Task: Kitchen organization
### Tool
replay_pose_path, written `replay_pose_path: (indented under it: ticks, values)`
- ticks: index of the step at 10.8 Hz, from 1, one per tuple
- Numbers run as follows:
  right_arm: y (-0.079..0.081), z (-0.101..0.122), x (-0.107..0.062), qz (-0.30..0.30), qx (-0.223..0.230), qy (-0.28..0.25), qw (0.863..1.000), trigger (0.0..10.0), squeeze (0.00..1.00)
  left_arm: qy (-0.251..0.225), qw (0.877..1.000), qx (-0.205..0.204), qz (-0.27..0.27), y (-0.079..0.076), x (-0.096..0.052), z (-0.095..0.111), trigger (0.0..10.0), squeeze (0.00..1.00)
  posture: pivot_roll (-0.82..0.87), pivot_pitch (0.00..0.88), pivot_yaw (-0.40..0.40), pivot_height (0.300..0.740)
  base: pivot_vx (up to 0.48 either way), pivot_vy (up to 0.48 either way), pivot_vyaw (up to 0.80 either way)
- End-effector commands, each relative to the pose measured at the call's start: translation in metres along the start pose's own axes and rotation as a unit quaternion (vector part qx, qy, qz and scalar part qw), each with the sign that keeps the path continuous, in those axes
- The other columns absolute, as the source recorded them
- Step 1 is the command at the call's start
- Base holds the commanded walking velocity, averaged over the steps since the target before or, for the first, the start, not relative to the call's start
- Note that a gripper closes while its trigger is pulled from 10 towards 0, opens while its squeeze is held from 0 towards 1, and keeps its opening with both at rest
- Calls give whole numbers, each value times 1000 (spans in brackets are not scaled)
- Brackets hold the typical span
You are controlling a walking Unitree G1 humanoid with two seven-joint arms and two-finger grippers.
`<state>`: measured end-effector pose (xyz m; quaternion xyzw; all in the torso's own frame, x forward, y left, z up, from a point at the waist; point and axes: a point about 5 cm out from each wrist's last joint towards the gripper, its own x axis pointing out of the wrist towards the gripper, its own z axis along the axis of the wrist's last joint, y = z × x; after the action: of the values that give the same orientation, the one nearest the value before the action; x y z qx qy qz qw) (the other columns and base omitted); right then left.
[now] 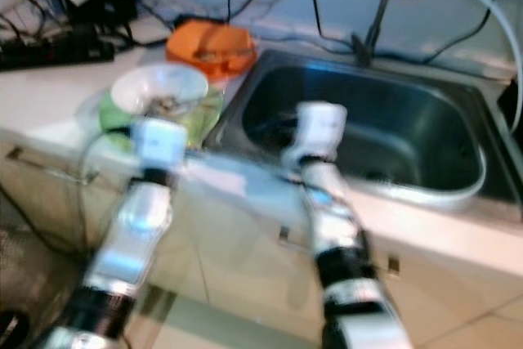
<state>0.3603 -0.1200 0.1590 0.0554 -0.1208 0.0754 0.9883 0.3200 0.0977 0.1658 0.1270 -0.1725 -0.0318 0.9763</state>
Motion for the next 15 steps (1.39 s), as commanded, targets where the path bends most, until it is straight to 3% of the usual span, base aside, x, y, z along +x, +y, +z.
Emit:
replay_pose_path:
  ticks: [1, 7, 9, 12, 13, 14, 15]
  values:
    - [9, -1, 0, 9, 6, 0, 1000, 10000, 0, -3, 1000, 6, 5, 6, 0, 1, 10000, 0, 209, 48, -21, 740, 0, 0, 0]
    - [8, -1, 1, 8, 7, 1, 1000, 10000, 0, -17, 999, 28, -11, 5, 0, 4, 10000, 0, 213, 45, -21, 740, 0, 0, 0]
    - [8, -3, 0, 6, 8, 3, 1000, 10000, 0, -29, 997, 68, -32, 6, -1, 7, 10000, 0, 219, 46, -20, 740, 0, 0, 0]
    - [9, -4, 0, 5, 10, 6, 1000, 10000, 0, -48, 983, 163, -65, 9, 2, 14, 10000, 0, 222, 44, -17, 740, 0, 0, 0]
    - [9, -5, 0, 5, 9, 7, 1000, 10000, 0, -51, 976, 195, -78, 11, 4, 15, 7922, 0, 222, 37, -14, 740, 0, 0, 0]
    - [9, -5, -1, 5, 8, 7, 1000, 10000, 0, -57, 970, 220, -88, 13, 5, 16, 6627, 0, 222, 34, -13, 740, 0, 0, 0]
    - [9, -6, -1, 6, 8, 8, 1000, 10000, 0, -58, 968, 227, -92, 13, 6, 17, 0, 0, 224, 33, -14, 740, 0, 0, 0]
